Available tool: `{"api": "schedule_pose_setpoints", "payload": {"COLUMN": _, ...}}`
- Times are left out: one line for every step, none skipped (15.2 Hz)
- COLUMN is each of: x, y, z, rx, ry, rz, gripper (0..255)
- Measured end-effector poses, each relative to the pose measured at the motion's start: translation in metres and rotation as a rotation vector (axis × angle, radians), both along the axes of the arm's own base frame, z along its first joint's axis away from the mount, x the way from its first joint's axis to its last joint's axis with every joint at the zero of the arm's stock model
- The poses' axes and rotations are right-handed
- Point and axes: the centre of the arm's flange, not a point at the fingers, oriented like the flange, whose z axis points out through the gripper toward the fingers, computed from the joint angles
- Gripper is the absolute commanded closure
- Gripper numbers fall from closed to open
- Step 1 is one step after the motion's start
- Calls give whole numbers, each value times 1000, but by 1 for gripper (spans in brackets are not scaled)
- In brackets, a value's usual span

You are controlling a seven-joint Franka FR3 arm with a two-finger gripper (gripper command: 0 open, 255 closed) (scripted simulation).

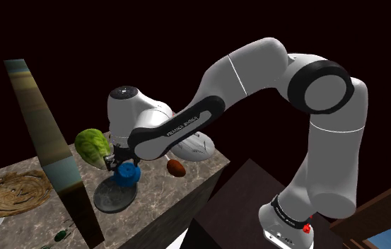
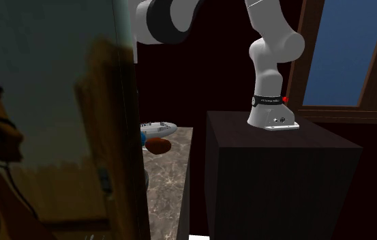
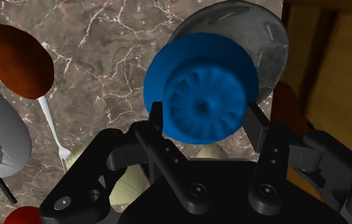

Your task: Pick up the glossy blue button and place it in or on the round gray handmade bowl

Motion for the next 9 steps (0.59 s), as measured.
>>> {"api": "schedule_pose_setpoints", "payload": {"x": 8, "y": 13, "z": 0, "rx": 0, "ry": 0, "rz": 1, "gripper": 255}}
{"api": "schedule_pose_setpoints", "payload": {"x": 15, "y": 23, "z": 3, "rx": 0, "ry": 0, "rz": 0, "gripper": 255}}
{"api": "schedule_pose_setpoints", "payload": {"x": 21, "y": 32, "z": 4, "rx": 0, "ry": 0, "rz": 0, "gripper": 255}}
{"api": "schedule_pose_setpoints", "payload": {"x": 22, "y": 37, "z": 4, "rx": 0, "ry": 0, "rz": 0, "gripper": 255}}
{"api": "schedule_pose_setpoints", "payload": {"x": 23, "y": 39, "z": 0, "rx": 0, "ry": 0, "rz": 0, "gripper": 255}}
{"api": "schedule_pose_setpoints", "payload": {"x": 25, "y": 40, "z": -5, "rx": 0, "ry": 0, "rz": 0, "gripper": 255}}
{"api": "schedule_pose_setpoints", "payload": {"x": 25, "y": 42, "z": -10, "rx": -1, "ry": 0, "rz": -1, "gripper": 255}}
{"api": "schedule_pose_setpoints", "payload": {"x": 26, "y": 42, "z": -15, "rx": -1, "ry": 0, "rz": -1, "gripper": 255}}
{"api": "schedule_pose_setpoints", "payload": {"x": 26, "y": 42, "z": -20, "rx": -1, "ry": 0, "rz": -1, "gripper": 255}}
